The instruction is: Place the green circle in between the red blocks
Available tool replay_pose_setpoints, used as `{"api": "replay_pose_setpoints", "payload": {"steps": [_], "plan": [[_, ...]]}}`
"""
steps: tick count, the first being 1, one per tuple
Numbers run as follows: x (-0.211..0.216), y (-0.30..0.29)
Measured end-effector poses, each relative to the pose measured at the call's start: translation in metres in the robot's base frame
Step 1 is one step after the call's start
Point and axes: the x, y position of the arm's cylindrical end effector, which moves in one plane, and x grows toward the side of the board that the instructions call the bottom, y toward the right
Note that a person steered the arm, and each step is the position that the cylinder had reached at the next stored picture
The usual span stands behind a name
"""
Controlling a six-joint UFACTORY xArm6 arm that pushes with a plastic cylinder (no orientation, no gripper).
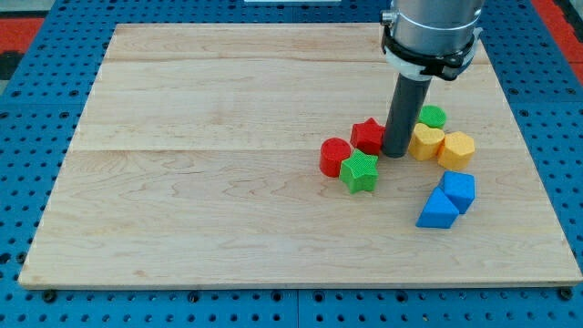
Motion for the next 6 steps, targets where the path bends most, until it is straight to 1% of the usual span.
{"api": "replay_pose_setpoints", "payload": {"steps": [1,2,3,4,5,6], "plan": [[0.001,-0.023],[-0.033,-0.050],[-0.059,-0.042],[-0.093,0.056],[-0.085,0.142],[-0.055,0.123]]}}
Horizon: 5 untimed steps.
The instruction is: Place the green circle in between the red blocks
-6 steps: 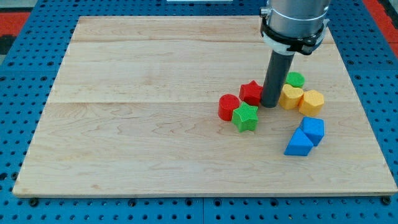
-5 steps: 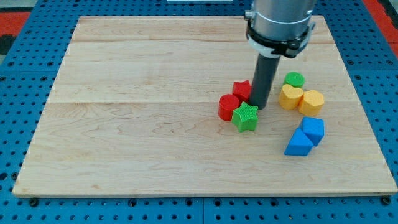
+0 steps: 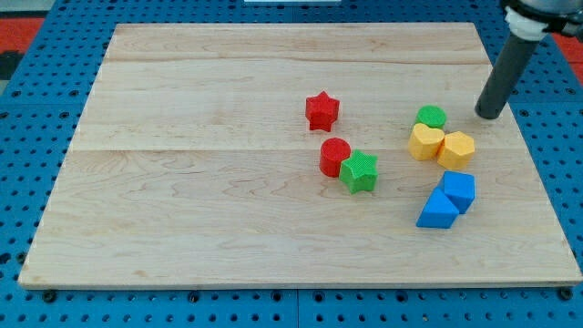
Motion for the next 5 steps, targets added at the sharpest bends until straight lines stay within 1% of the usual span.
{"api": "replay_pose_setpoints", "payload": {"steps": [1,2,3,4,5], "plan": [[0.012,-0.043],[0.014,-0.081],[0.014,-0.140],[0.003,-0.165],[0.029,-0.192]]}}
